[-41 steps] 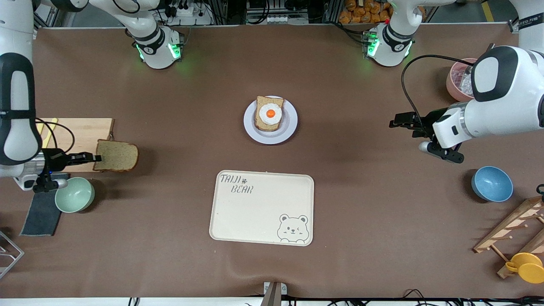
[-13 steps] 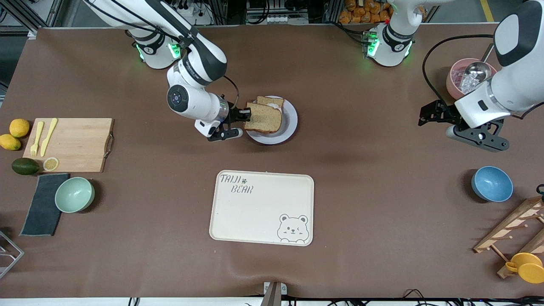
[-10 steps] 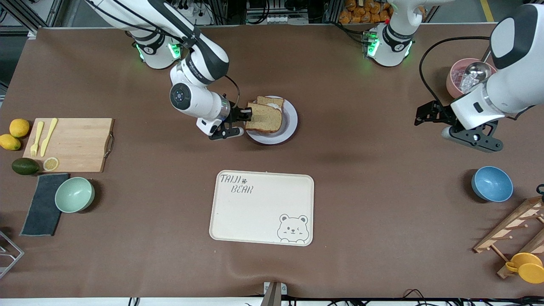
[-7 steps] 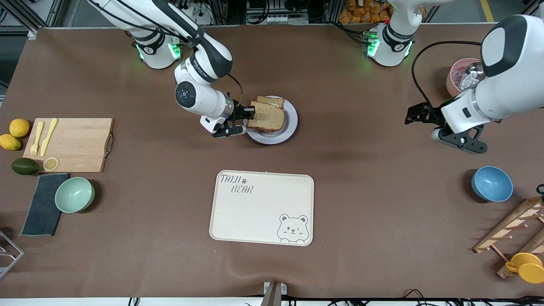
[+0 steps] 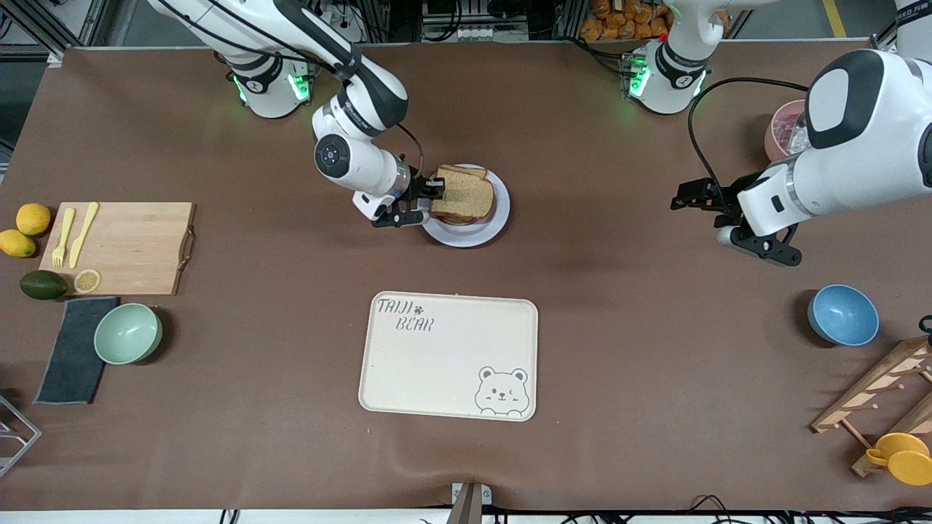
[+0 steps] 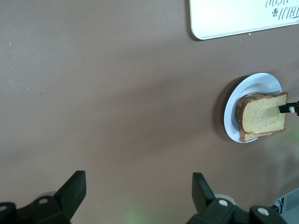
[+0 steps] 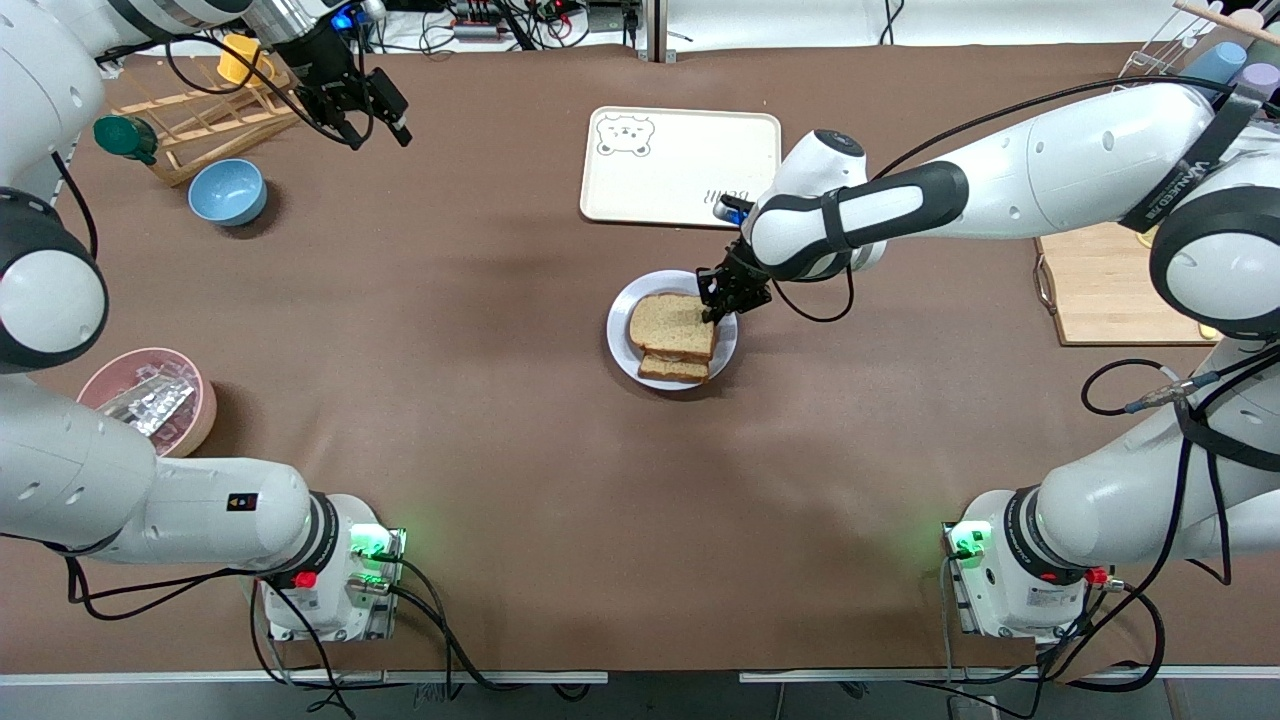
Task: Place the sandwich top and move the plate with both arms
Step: 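Lower the bread onto the egg toast and open the right gripper, then withdraw the right gripper while the left gripper reaches the plate rim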
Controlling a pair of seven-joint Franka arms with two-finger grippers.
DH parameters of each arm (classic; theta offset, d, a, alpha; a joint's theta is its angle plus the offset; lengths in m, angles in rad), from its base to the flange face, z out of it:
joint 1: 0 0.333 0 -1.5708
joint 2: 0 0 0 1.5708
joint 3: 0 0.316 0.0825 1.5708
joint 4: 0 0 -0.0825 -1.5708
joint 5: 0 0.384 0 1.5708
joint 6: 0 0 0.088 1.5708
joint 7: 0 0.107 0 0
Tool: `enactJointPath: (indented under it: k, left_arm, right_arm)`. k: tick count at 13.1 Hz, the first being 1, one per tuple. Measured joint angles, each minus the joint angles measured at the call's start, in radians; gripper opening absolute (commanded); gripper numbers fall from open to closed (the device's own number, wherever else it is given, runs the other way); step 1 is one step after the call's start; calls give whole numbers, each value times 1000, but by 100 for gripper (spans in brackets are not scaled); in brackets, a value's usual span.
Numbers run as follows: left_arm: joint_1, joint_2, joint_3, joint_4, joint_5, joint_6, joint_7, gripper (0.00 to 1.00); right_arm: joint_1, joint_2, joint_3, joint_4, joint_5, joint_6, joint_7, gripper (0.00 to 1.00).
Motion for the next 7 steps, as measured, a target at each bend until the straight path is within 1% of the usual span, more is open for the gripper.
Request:
enactJointPath:
  k: [2,7]
  left_arm:
    - [0,8,0,-9,-18,0,0,100]
    - [-2,61,-14,-36,-132,10,4,100]
  right_arm:
    - [-3,2,-2,1,0,0,16,100]
    - [-23,-1,-4,26,0,-13,20,100]
